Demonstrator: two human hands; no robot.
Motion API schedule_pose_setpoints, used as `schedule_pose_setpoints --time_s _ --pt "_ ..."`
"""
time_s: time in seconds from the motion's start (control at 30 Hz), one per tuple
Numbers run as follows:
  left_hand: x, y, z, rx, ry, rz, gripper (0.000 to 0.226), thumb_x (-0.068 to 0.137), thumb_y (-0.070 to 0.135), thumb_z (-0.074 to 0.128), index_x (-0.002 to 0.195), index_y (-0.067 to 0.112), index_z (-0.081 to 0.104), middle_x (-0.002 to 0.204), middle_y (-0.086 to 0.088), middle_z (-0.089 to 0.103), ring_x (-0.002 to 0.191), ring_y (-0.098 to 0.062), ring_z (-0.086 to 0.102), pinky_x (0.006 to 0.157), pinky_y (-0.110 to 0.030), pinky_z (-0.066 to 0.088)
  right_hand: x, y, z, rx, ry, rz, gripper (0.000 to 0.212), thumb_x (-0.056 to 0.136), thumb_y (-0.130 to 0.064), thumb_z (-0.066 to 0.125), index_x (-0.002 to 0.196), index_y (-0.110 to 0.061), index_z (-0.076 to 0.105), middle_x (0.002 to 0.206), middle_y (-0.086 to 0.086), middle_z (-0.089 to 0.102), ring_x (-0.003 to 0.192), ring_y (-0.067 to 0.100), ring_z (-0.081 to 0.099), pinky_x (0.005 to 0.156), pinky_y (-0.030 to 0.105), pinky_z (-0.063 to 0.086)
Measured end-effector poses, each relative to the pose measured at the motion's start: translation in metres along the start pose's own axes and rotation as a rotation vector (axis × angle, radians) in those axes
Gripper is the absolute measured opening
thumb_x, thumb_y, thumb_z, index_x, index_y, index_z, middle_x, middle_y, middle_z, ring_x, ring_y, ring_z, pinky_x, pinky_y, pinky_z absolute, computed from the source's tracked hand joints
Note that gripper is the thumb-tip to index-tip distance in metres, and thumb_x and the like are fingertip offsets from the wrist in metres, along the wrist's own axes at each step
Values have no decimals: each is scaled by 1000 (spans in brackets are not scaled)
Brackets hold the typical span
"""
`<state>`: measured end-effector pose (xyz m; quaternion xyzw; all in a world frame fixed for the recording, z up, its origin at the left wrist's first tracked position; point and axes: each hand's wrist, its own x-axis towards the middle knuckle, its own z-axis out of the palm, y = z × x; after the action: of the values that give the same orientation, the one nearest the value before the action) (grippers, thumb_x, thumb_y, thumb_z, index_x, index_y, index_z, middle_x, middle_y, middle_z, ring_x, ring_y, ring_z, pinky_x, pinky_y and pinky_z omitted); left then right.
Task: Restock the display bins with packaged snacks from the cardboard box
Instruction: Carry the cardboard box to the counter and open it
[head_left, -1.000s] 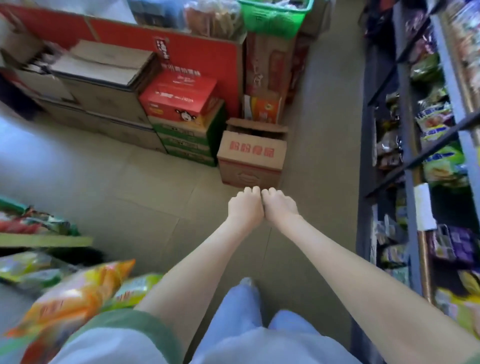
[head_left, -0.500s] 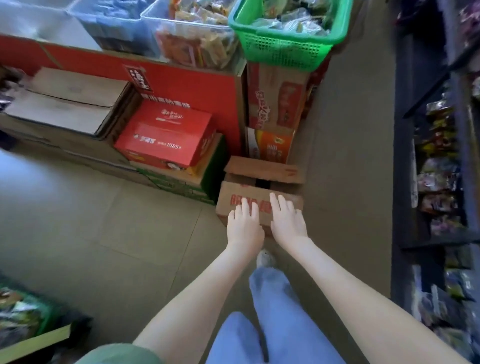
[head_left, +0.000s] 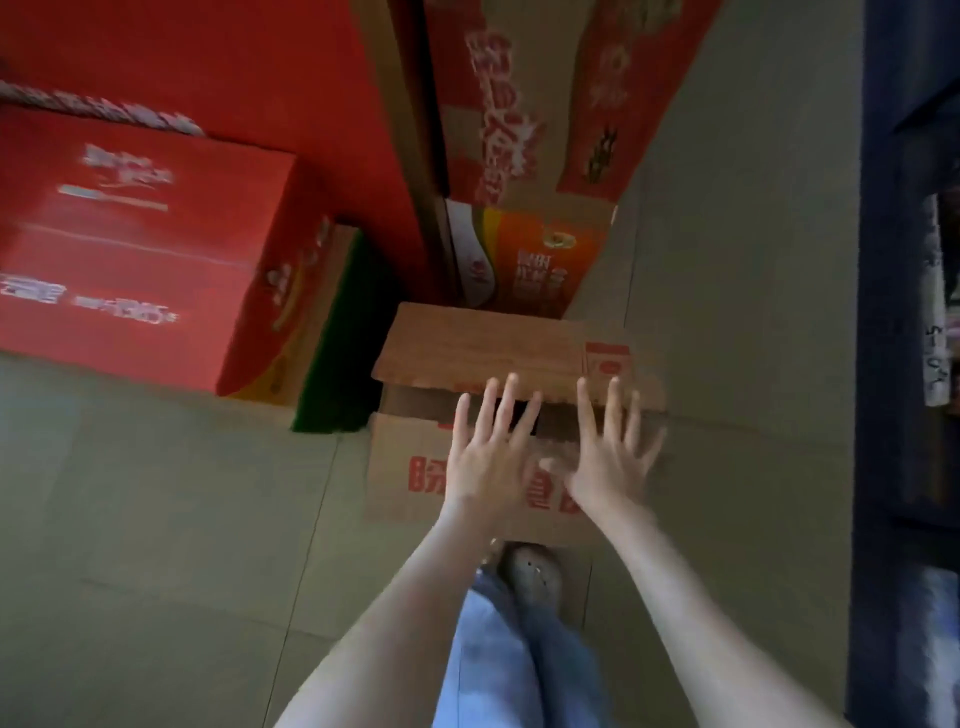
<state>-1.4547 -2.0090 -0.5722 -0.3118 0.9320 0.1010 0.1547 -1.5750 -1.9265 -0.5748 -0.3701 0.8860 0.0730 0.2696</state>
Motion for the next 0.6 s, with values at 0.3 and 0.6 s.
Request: schedule_pose_setpoints --time_s 0.3,0.6 --pt "40 -33 95 -35 -69 -54 61 96 48 13 151 22 20 157 -10 19 144 -25 24 115 -52 13 50 12 74 38 -112 43 83 88 -70 27 143 -37 -25 156 0 -25 143 24 -23 107 61 -18" --pt "46 -51 133 -27 16 -188 58 94 51 22 149 32 14 155 -6 28 142 -20 23 102 -73 11 67 23 92 111 -61 250 92 77 -83 17 136 -38 -37 153 5 -33 141 28 -28 103 71 -8"
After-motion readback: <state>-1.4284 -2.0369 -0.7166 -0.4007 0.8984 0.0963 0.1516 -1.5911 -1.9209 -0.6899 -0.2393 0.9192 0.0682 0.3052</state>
